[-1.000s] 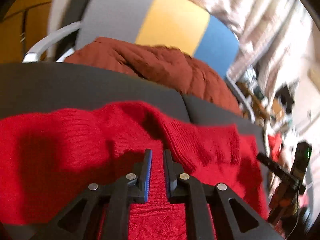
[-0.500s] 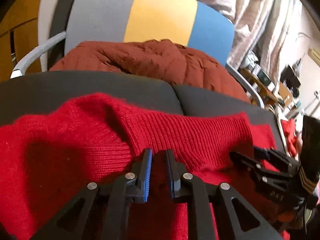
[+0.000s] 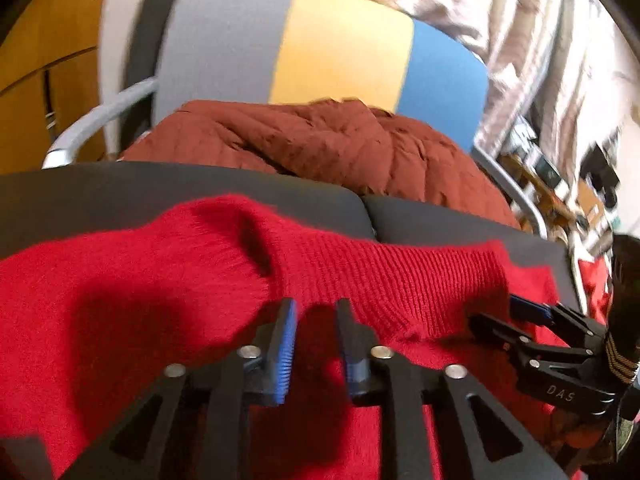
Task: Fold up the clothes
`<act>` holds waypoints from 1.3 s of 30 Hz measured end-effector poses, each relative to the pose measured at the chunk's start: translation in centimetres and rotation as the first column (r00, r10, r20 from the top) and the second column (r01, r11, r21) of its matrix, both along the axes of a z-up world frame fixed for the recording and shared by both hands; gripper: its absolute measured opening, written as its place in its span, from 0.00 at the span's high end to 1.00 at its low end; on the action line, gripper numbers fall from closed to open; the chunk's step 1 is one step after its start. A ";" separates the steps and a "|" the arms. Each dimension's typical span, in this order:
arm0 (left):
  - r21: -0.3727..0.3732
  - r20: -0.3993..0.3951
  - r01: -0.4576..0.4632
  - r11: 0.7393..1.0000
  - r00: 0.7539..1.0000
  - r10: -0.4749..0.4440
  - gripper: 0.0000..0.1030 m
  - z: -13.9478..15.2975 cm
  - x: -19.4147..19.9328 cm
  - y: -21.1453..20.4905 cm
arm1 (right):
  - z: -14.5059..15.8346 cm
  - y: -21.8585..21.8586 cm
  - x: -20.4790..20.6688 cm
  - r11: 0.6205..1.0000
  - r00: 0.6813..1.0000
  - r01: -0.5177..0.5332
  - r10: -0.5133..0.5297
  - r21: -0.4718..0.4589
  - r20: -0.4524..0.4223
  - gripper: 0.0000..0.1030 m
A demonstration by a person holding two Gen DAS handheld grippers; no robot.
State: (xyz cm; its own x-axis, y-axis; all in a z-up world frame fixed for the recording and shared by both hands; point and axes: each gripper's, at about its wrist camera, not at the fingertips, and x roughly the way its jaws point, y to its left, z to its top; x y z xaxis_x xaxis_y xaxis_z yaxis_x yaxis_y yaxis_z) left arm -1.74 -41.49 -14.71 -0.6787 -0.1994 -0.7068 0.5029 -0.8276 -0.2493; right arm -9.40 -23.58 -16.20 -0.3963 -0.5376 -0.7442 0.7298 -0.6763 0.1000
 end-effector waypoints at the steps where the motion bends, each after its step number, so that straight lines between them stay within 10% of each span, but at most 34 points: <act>1: 0.008 -0.011 -0.025 1.000 1.000 0.025 0.75 0.3 0.9 0.0 | 0.6 0.6 0.4 1.000 1.000 0.007 -0.007 -0.021 -0.001 0.31; 6: 0.043 0.010 -0.125 0.991 0.992 0.124 0.75 -0.3 6.4 0.7 | 1.7 4.3 4.7 0.995 1.000 0.015 -0.014 -0.099 0.002 0.31; 14: 0.121 0.026 -0.142 0.982 0.990 0.140 0.75 -2.5 13.5 3.7 | -1.8 7.5 9.5 0.999 1.000 0.025 -0.025 0.038 0.002 0.23; 18: 0.209 0.016 -0.268 0.941 0.963 0.270 0.74 -1.4 16.1 1.2 | -2.1 8.5 9.1 0.999 0.999 0.031 -0.031 0.031 0.012 0.19; 28: 0.225 0.179 -0.720 0.656 0.693 0.699 0.57 -0.2 25.0 -11.9 | -2.3 8.5 9.1 1.000 1.000 0.008 -0.009 0.024 0.020 0.11; 36: 0.113 0.326 -0.916 0.385 0.400 0.857 0.52 -0.1 31.2 -21.8 | -2.4 8.2 9.1 1.000 1.000 -0.012 0.011 0.024 0.028 0.06; 39: 0.114 0.336 -0.921 0.373 0.389 0.858 0.52 -0.3 31.9 -22.8 | -2.4 8.2 9.1 1.000 0.999 -0.018 0.017 0.023 0.031 0.03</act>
State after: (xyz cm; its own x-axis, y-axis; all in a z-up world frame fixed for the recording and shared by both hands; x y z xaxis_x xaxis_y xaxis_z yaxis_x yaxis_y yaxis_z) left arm 30.14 -64.25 -14.97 -0.0609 -0.4069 -0.9114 0.9646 0.2107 -0.1586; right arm -0.30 -15.40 -18.62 -0.3636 -0.5270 -0.7682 0.7386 -0.6656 0.1070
